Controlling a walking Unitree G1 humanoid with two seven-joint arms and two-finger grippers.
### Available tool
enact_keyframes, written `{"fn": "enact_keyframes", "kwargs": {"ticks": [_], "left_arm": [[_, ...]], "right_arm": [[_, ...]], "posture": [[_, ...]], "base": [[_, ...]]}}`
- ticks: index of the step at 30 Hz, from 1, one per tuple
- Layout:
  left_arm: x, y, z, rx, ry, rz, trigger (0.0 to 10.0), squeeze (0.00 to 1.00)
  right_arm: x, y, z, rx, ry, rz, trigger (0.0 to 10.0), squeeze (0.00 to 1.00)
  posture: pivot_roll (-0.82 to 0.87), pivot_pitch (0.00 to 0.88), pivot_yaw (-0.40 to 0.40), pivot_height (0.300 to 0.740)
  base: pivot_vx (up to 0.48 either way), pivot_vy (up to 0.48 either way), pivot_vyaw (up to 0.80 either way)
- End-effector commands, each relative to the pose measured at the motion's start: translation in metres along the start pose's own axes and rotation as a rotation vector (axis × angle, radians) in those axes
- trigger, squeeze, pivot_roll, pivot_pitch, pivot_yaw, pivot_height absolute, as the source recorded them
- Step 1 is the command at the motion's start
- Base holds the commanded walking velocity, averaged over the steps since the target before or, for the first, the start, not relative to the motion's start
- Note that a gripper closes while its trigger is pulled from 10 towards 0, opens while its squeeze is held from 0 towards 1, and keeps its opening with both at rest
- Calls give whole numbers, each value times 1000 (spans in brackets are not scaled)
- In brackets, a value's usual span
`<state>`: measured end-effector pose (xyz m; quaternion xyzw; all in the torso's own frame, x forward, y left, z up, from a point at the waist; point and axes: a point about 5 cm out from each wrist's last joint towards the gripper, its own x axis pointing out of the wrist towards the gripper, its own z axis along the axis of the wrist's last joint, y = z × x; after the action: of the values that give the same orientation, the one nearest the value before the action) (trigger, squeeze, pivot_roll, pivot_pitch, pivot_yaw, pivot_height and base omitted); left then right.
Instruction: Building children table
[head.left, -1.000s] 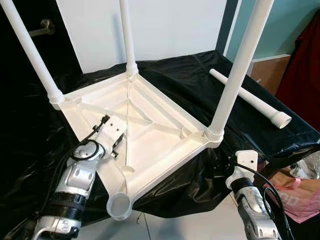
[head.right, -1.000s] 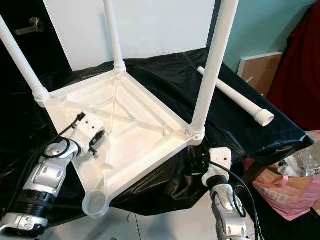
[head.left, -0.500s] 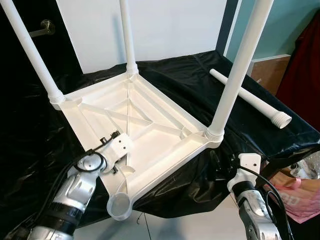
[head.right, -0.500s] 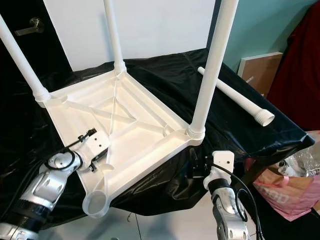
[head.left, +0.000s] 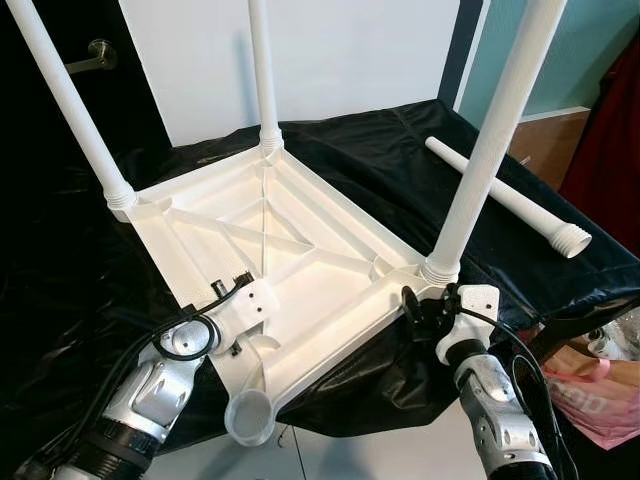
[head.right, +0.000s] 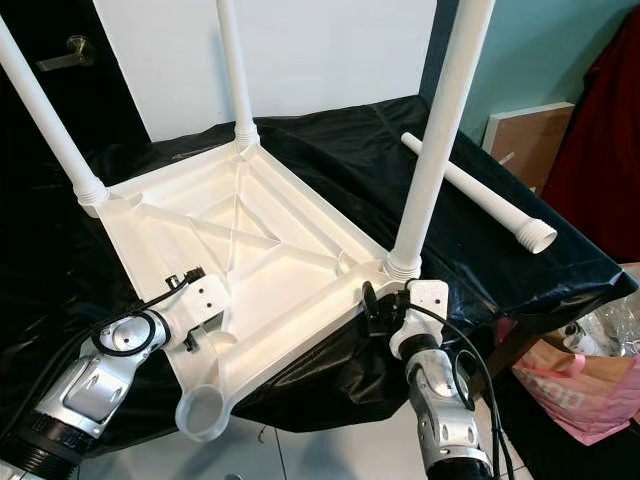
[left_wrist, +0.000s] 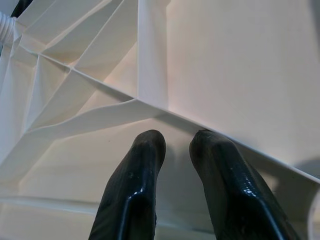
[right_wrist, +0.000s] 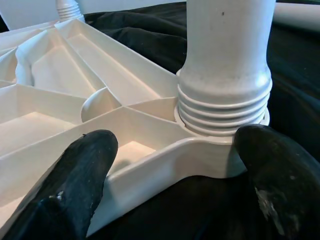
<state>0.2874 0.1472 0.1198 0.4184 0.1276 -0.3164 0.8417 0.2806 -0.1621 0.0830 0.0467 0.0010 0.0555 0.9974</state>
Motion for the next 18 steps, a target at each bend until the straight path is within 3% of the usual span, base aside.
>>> {"fn": "enact_keyframes", "kwargs": {"ticks": [1, 6, 18], "left_arm": [[0, -17, 10, 19, -43, -243, 10000, 0], [0, -15, 15, 8, -50, -228, 10000, 0], [1, -29, 38, 10, -118, -280, 10000, 0]], "right_arm": [[2, 4, -9, 28, 54, 21, 10000, 0], [11, 7, -12, 77, 83, 93, 10000, 0], [42, -1, -1, 37, 89, 193, 10000, 0]], "posture": [[-61, 6, 20, 740], [-65, 10, 21, 740], [-61, 5, 22, 740]], "base": [[0, 0, 0], [0, 0, 0], [0, 0, 0]]}}
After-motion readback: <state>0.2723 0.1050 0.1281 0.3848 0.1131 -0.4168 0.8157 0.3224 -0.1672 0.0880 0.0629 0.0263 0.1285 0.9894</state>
